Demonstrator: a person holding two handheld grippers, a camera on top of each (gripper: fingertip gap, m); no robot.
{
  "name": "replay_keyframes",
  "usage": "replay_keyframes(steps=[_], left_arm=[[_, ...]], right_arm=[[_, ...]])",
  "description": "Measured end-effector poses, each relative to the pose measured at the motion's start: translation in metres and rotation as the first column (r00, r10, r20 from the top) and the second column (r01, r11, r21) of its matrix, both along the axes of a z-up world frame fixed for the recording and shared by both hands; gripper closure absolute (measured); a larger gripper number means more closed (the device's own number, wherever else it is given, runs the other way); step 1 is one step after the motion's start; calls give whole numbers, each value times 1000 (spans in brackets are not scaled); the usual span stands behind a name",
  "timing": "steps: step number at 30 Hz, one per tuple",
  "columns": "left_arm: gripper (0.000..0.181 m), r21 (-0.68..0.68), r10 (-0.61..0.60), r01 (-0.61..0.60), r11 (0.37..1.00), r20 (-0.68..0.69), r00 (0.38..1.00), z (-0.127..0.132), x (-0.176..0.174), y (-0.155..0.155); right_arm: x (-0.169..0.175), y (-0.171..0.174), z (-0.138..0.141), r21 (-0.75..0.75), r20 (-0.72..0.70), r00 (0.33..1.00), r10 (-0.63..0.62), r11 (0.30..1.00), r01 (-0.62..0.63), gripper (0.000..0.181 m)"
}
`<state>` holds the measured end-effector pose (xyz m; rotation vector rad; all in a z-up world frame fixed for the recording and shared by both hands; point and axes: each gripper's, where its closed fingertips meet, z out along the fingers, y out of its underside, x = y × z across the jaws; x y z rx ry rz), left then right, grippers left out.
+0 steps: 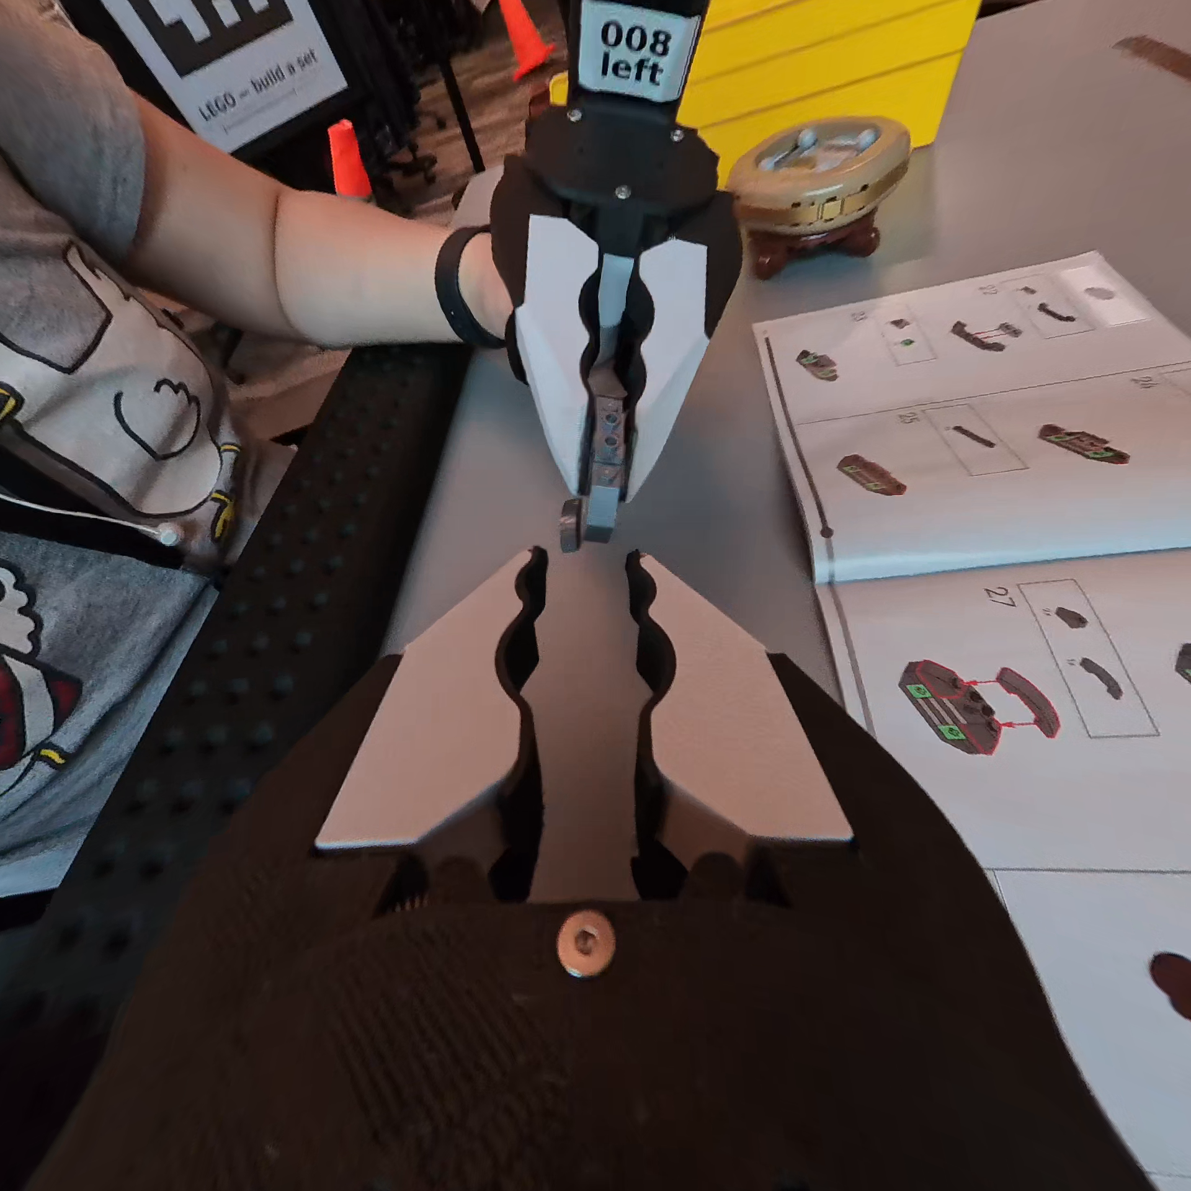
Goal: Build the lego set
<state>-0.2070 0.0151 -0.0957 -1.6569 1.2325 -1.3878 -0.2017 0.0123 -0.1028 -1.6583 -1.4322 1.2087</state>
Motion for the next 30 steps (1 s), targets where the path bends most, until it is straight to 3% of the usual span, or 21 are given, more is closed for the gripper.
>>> replay_keyframes(steps=[3,6,11,14,18,24,30], left_arm=[[172,0,-19,19,1000,-9,1000,0,5,-6],[172,-14,-35,35,999,-19,999,-2,8,-10],[170,-49,-44,45,998,25,999,4,9,-11],[151,-81,-19,23,996,56,998,10,6,-7],[147,-102,26,-21,995,42,999,6,-1,-1],[161,-231,79,-24,973,232,970,35,-9,9],[164,-209,129,-65,976,307,943,51,-24,19]], right_arm=[[-5,-5,1,-28,-6,1000,22,999,-22,159],[-5,-7,1,-84,-10,999,38,996,-38,175],[-4,-6,7,-182,-33,999,15,983,-21,175],[-4,-1,15,-234,-88,996,-12,972,-9,175],[-7,8,21,-253,-132,990,-55,967,20,175],[-34,22,48,-280,-270,952,-145,958,66,175],[-40,26,62,-257,-317,933,-171,962,89,175]])
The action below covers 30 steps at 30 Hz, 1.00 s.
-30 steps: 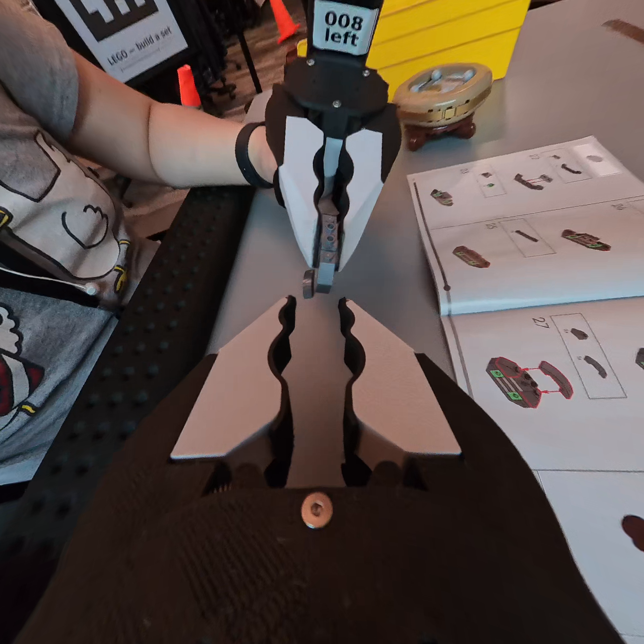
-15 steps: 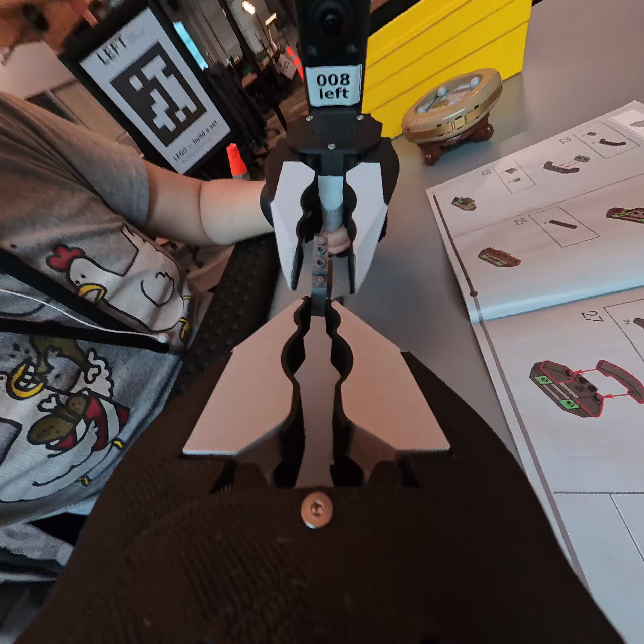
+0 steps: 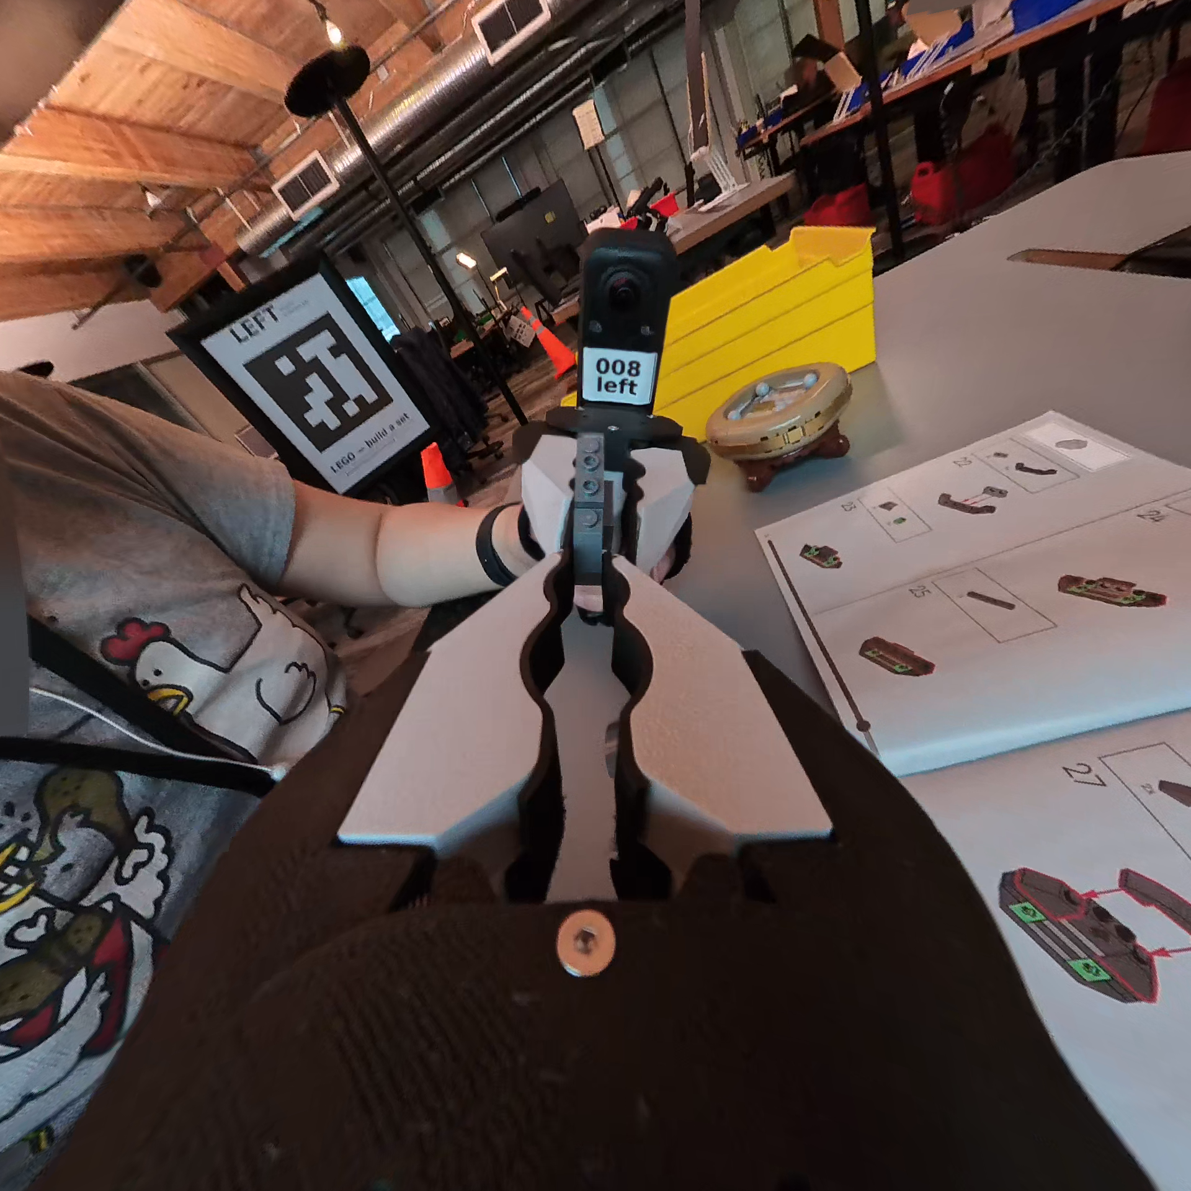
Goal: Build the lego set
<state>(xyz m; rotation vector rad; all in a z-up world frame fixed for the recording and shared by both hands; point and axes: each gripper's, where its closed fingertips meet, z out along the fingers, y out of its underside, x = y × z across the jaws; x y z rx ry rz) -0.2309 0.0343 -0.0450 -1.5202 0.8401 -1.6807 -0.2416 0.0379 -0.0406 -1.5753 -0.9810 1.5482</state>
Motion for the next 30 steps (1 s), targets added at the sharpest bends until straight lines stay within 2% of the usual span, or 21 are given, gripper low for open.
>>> replay_keyframes(steps=[2,7,10,13,18,26,28,30], left_arm=[[163,-8,29,-29,1000,58,998,12,-6,5],[163,-3,67,-67,998,83,994,23,-18,13],[163,54,126,-128,990,49,991,23,-25,20],[163,76,135,-136,988,26,991,22,-27,21],[163,82,125,-126,989,16,992,22,-25,18],[154,27,60,-60,998,22,998,25,-17,5],[156,-3,39,-39,999,62,997,30,-18,2],[169,-9,51,-50,999,72,996,32,-20,4]], right_arm=[[4,6,8,13,13,999,-48,999,47,175],[52,22,72,181,-92,964,-251,947,264,176],[71,21,82,138,-147,948,-281,944,301,176],[70,19,80,90,-183,945,-270,953,290,176],[50,18,64,103,-87,965,-249,961,257,175],[-5,3,27,-39,24,998,-59,997,60,175],[-13,3,25,-44,27,998,-57,997,58,175],[-19,-1,23,-61,26,999,-31,998,33,175]])
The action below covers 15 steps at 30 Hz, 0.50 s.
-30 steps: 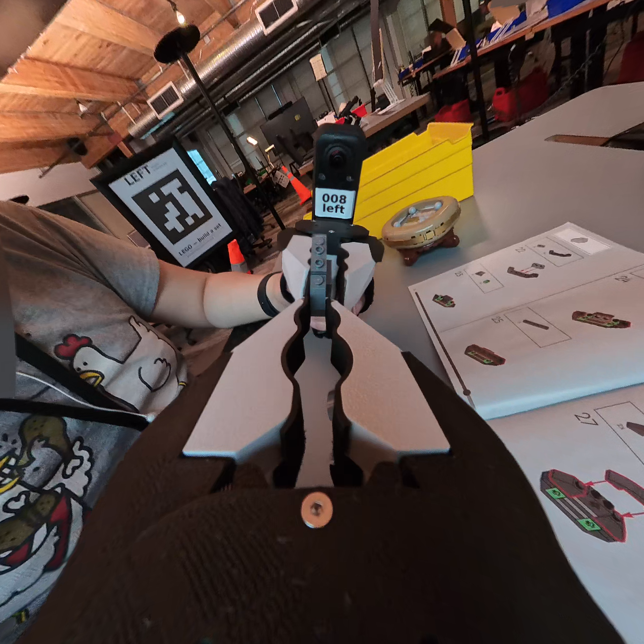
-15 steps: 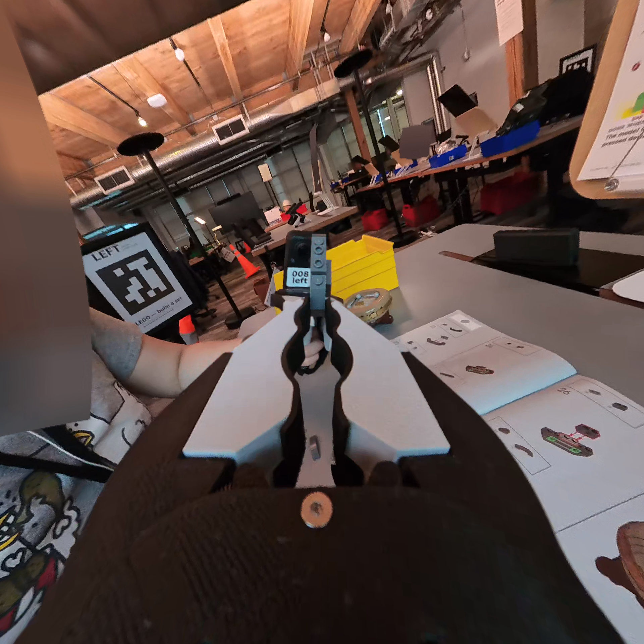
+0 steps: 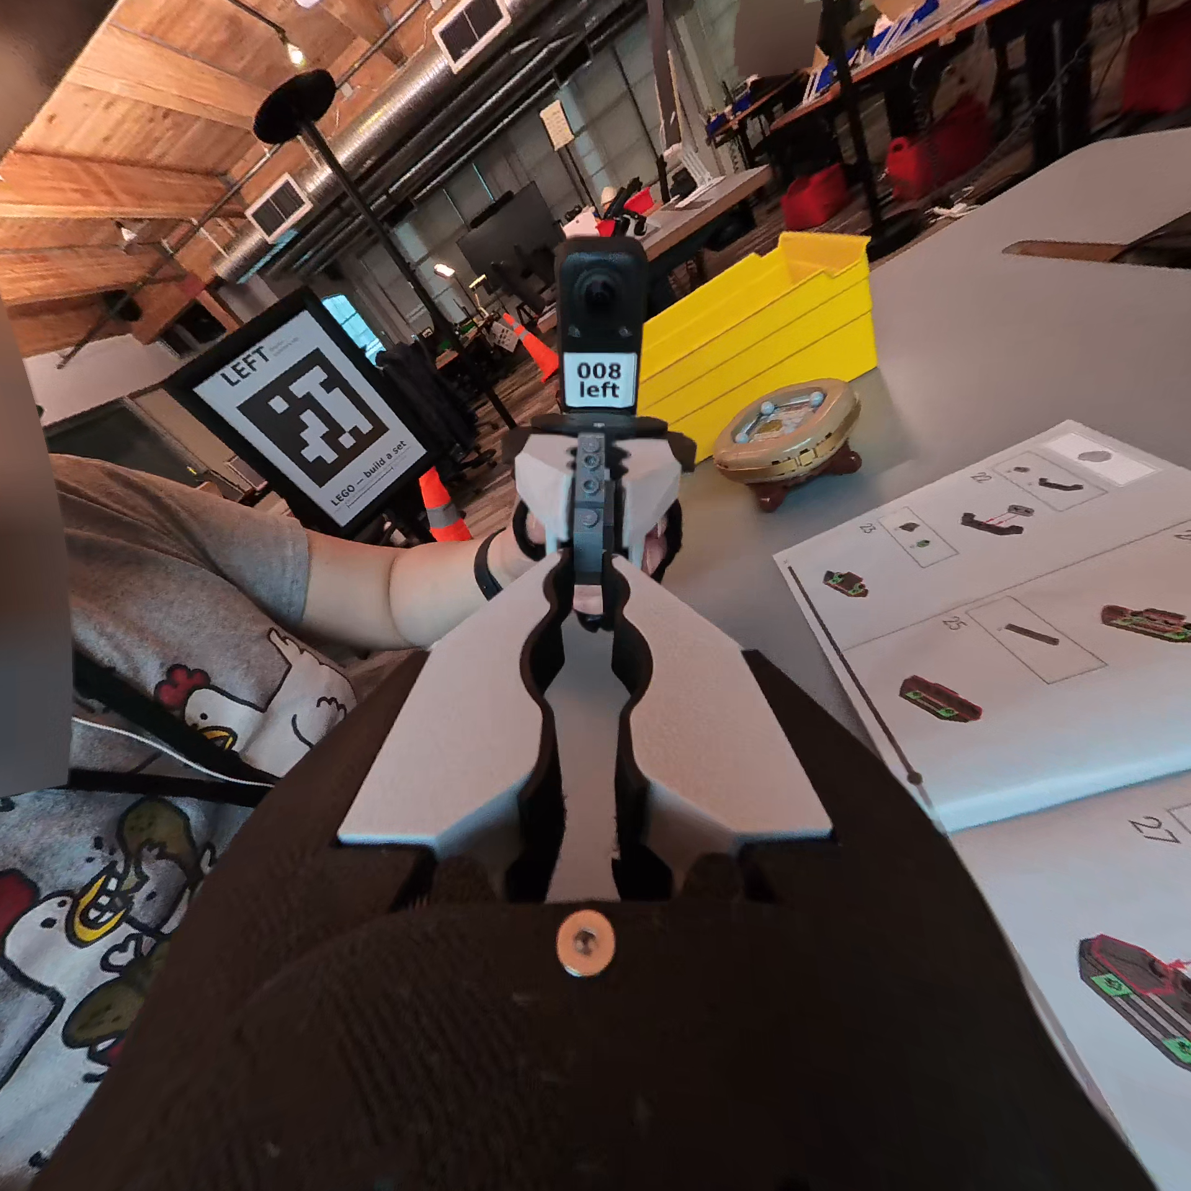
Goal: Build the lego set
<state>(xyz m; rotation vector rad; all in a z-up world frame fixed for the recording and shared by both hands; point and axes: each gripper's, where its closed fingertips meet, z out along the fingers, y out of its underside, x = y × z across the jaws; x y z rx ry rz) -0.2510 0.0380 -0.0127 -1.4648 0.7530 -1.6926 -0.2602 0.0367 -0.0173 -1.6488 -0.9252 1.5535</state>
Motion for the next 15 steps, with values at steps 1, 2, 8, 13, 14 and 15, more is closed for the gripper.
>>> replay_keyframes(steps=[1,2,8,13,14,15], left_arm=[[172,7,24,-24,1000,3,1000,1,-2,3],[171,13,41,-41,999,4,999,3,-4,4],[172,45,60,-59,997,-23,998,4,-10,9],[173,-22,94,-95,995,-36,995,5,-39,31],[173,-46,73,-76,996,-63,995,0,-41,32],[172,-55,67,-73,996,-98,993,-7,-42,35]], right_arm=[[-2,1,-3,5,13,1000,-7,1000,7,175],[-3,1,-4,13,19,1000,-14,1000,13,175],[-6,10,-9,95,28,997,-79,993,76,155],[11,-21,-80,399,474,876,-90,909,-122,155],[6,-32,-92,416,529,846,-64,888,-193,156],[1,-40,-103,407,584,811,-36,877,-254,157]])
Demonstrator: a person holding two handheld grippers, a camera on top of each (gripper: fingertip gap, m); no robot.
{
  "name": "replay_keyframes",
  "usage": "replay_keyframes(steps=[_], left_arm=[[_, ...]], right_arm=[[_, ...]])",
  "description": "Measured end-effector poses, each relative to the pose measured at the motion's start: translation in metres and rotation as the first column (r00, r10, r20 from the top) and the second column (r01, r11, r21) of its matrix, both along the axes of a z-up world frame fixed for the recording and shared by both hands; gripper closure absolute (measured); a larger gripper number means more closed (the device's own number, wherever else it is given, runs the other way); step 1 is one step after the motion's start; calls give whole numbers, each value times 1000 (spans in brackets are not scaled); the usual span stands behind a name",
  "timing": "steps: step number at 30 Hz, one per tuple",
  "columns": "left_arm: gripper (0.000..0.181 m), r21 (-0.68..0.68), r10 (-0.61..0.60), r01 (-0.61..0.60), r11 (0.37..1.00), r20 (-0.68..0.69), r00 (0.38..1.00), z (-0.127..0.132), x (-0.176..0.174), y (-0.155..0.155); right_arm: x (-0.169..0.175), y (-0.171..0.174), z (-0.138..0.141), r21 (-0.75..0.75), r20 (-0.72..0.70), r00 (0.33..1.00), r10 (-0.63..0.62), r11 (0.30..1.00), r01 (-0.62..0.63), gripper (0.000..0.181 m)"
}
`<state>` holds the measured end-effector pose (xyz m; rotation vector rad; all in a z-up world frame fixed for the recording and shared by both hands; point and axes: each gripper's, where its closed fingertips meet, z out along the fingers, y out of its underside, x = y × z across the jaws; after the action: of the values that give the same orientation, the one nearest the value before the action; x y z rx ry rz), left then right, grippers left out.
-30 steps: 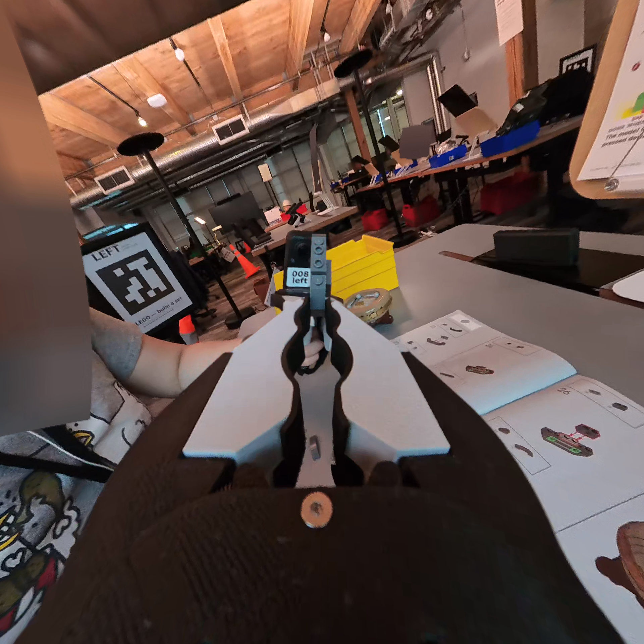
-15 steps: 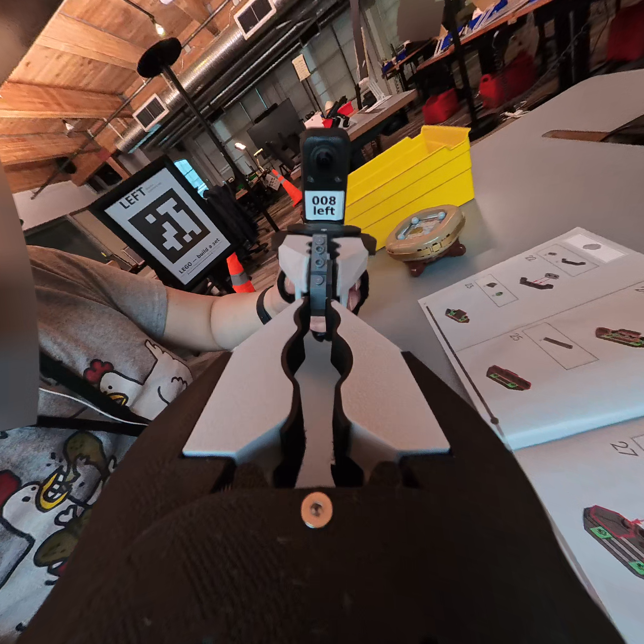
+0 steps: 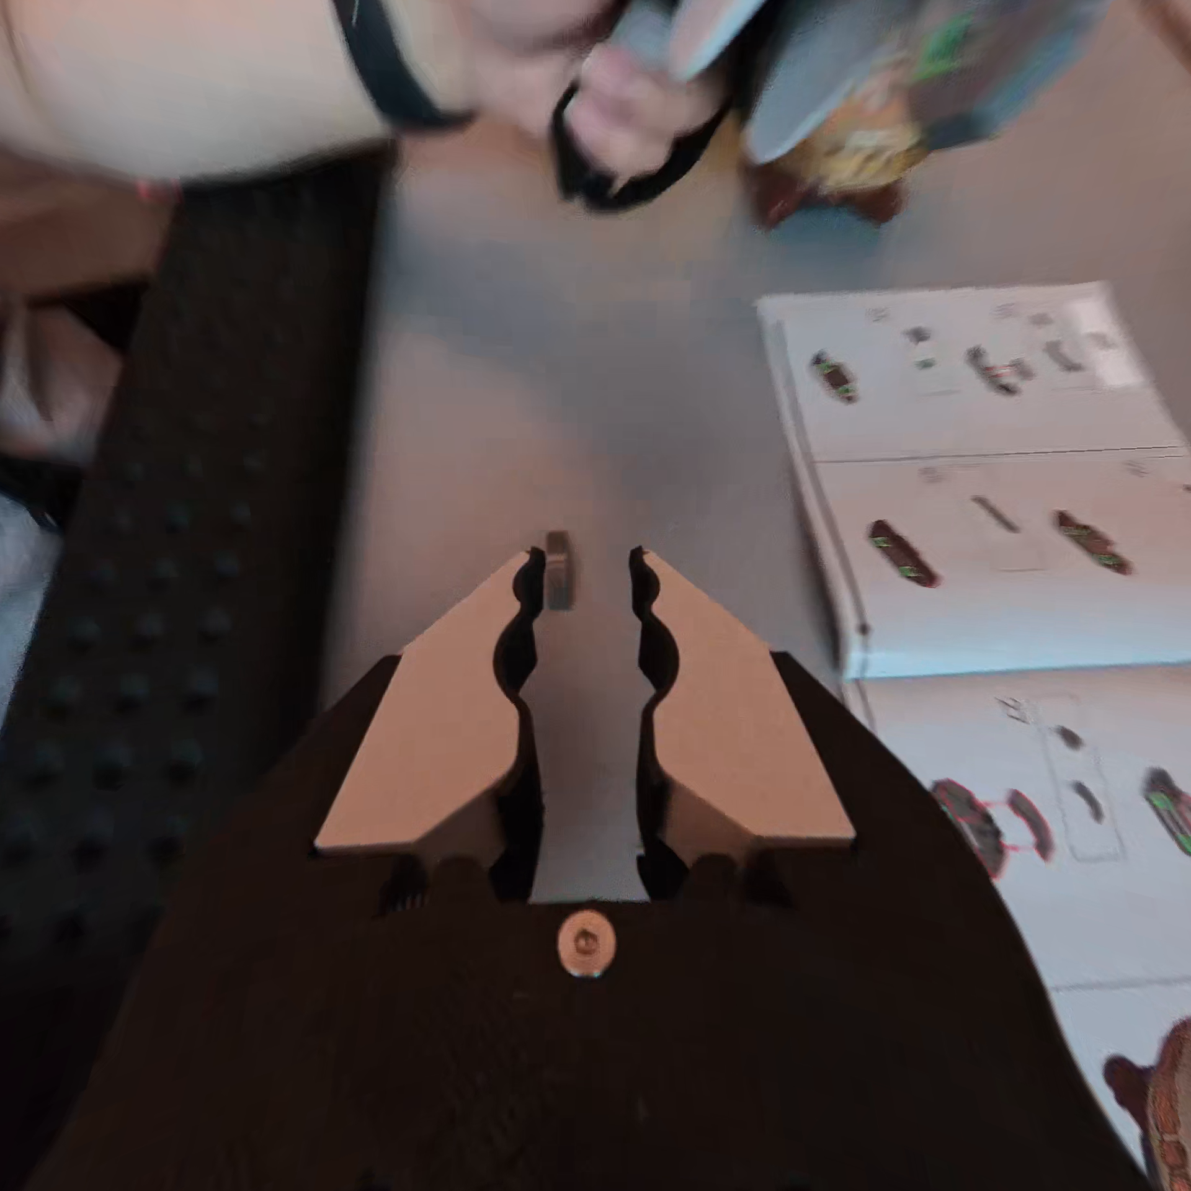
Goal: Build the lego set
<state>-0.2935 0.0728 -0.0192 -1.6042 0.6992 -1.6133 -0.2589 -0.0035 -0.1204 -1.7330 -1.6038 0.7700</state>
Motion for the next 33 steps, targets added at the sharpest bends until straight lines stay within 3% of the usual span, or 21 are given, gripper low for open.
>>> replay_keyframes(steps=[3,7,16,18,24,27,29,31,33], left_arm=[[172,-5,-15,14,1000,-118,993,-21,2,3],[172,-22,-59,56,998,-170,984,-31,10,-5],[172,6,-60,63,998,-232,971,-38,15,-8],[172,26,-40,49,998,-272,962,-44,14,-6],[172,103,13,27,994,-372,928,-54,12,-3],[172,111,10,37,993,-394,919,-57,13,-4],[172,121,22,31,992,-413,911,-60,13,-3],[172,126,43,14,992,-436,899,-65,11,0],[172,127,65,-8,992,-456,888,-69,9,5]], right_arm=[[-10,-9,-24,-11,163,986,47,999,-46,162],[-13,-10,-40,-2,247,967,56,998,-58,174],[-18,-13,-30,-70,153,987,57,996,-47,181],[-20,-12,-26,-70,127,991,49,997,-40,169],[-17,-14,-45,-36,245,967,64,998,-57,171],[-20,-7,-35,62,234,972,27,997,-43,175],[-18,11,-22,185,226,971,-76,982,34,175],[-4,37,-12,382,266,935,-235,916,122,175],[8,53,-8,487,294,890,-348,856,173,175]])
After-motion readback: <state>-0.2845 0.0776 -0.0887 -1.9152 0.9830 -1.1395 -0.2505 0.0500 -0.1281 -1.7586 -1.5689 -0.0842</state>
